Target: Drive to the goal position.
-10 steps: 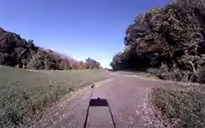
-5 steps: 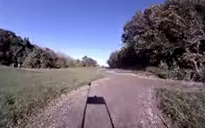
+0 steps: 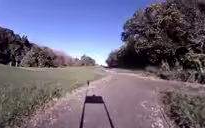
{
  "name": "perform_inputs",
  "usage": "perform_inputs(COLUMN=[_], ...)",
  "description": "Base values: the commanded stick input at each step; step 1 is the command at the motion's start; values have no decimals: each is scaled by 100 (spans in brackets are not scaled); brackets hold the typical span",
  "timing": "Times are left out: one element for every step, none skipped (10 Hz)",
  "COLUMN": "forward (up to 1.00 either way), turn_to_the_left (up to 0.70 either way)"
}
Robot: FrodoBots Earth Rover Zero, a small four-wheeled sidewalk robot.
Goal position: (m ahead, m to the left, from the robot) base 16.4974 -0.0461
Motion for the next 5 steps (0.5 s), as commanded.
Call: perform_inputs(forward=[50,50,50,50,50], turn_to_the_left=[0,0,0,0,0])
